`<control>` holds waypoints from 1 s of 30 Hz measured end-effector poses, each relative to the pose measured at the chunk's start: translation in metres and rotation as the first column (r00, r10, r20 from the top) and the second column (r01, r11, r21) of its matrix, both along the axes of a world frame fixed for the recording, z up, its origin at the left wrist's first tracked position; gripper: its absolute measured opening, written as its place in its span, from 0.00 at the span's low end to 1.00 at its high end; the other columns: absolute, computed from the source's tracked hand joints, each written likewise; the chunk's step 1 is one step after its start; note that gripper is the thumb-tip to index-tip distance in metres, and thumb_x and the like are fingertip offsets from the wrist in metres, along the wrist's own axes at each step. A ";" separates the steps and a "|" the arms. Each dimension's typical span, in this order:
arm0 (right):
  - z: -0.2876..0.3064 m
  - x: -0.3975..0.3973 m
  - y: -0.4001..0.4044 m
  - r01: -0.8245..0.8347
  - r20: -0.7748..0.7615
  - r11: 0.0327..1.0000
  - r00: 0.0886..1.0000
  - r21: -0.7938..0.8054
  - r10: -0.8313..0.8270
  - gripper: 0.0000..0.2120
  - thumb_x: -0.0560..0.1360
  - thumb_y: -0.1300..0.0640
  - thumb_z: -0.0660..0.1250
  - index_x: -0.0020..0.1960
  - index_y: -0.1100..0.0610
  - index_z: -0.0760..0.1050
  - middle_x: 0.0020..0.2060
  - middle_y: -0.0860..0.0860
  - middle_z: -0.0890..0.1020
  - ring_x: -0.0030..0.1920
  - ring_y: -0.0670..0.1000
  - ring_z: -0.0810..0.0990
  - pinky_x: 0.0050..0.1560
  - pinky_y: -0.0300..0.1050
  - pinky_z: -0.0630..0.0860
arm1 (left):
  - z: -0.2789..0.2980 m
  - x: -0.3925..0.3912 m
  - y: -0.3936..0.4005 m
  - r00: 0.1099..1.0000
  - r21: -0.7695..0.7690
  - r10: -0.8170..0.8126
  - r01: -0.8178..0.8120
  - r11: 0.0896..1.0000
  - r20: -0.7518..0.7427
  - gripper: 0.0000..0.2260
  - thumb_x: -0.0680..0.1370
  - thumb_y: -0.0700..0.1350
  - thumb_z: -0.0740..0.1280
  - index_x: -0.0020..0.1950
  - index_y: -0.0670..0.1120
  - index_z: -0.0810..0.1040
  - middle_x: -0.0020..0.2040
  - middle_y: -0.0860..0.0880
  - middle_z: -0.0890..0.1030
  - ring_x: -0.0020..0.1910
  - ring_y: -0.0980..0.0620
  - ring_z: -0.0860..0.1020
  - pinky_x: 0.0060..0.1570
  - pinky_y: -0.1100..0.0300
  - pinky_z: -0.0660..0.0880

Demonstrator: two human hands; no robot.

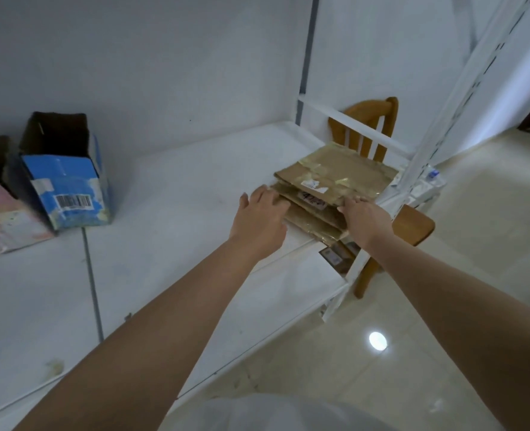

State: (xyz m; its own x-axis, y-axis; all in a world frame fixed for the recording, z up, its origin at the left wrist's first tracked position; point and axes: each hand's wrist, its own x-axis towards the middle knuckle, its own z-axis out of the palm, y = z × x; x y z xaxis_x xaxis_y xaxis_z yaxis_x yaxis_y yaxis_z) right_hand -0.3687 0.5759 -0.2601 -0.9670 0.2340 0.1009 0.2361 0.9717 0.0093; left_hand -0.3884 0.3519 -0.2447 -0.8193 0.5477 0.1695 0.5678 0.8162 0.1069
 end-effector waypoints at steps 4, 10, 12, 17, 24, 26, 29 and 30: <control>0.031 0.004 0.003 0.029 -0.189 0.998 0.982 0.051 -0.019 0.13 0.78 0.66 0.60 0.62 0.61 0.72 0.53 0.59 0.81 0.49 0.61 0.81 0.40 0.50 0.72 | 0.009 -0.005 0.013 0.999 0.127 -0.012 0.008 0.992 0.031 0.19 0.81 0.52 0.60 0.71 0.47 0.70 0.70 0.45 0.69 0.73 0.44 0.60 0.70 0.45 0.59; 0.044 0.031 0.001 -0.106 -0.393 0.992 0.917 -0.069 0.070 0.16 0.81 0.62 0.61 0.68 0.62 0.72 0.68 0.61 0.74 0.69 0.61 0.72 0.65 0.57 0.70 | 0.029 -0.004 0.046 0.968 0.416 0.002 -0.110 0.903 0.252 0.22 0.83 0.58 0.53 0.61 0.43 0.75 0.61 0.41 0.77 0.63 0.40 0.72 0.62 0.44 0.70; 0.043 0.043 -0.004 -0.159 -0.405 0.983 0.908 -0.090 0.110 0.17 0.81 0.61 0.62 0.69 0.63 0.71 0.69 0.61 0.72 0.71 0.61 0.69 0.68 0.58 0.68 | 0.035 -0.003 0.052 0.912 0.571 -0.014 -0.244 0.784 0.409 0.26 0.82 0.61 0.51 0.59 0.41 0.77 0.58 0.41 0.79 0.60 0.41 0.75 0.60 0.46 0.72; 0.035 0.069 -0.021 -0.331 -0.428 0.943 0.856 -0.025 0.289 0.17 0.78 0.63 0.66 0.66 0.67 0.74 0.64 0.64 0.76 0.67 0.63 0.73 0.57 0.61 0.78 | 0.043 0.006 0.061 0.685 0.691 -0.115 -0.690 0.216 0.720 0.23 0.79 0.55 0.66 0.67 0.42 0.73 0.62 0.44 0.79 0.61 0.44 0.77 0.63 0.48 0.73; 0.052 0.066 -0.036 -0.202 -0.370 0.952 0.923 -0.231 0.106 0.23 0.83 0.48 0.53 0.72 0.60 0.68 0.69 0.57 0.73 0.72 0.58 0.67 0.64 0.58 0.72 | 0.055 0.008 -0.007 0.763 0.764 -0.049 -0.639 0.091 0.644 0.05 0.82 0.46 0.61 0.54 0.49 0.76 0.55 0.44 0.81 0.54 0.43 0.80 0.57 0.43 0.77; 0.059 0.056 -0.045 -0.154 -0.348 0.949 0.936 -0.275 0.051 0.25 0.82 0.45 0.50 0.73 0.59 0.66 0.70 0.57 0.72 0.72 0.59 0.66 0.66 0.59 0.69 | 0.055 0.015 -0.040 0.780 0.779 -0.019 -0.623 0.071 0.626 0.06 0.83 0.48 0.59 0.50 0.52 0.75 0.54 0.47 0.81 0.53 0.45 0.81 0.52 0.48 0.80; 0.063 0.042 -0.072 -0.141 -0.385 0.916 0.923 -0.374 -0.015 0.27 0.82 0.43 0.51 0.75 0.58 0.61 0.72 0.57 0.68 0.73 0.60 0.64 0.71 0.60 0.63 | 0.052 0.036 -0.087 0.808 0.800 0.074 -0.590 0.112 0.585 0.08 0.84 0.50 0.56 0.50 0.53 0.74 0.49 0.53 0.80 0.49 0.51 0.80 0.42 0.60 0.78; 0.063 0.040 -0.084 -0.133 -0.388 0.893 0.920 -0.431 -0.050 0.28 0.82 0.43 0.52 0.75 0.59 0.59 0.73 0.59 0.66 0.73 0.61 0.63 0.72 0.59 0.62 | 0.051 0.043 -0.103 0.811 0.801 0.092 -0.586 0.127 0.578 0.09 0.84 0.51 0.56 0.52 0.53 0.74 0.48 0.53 0.80 0.49 0.51 0.80 0.43 0.60 0.77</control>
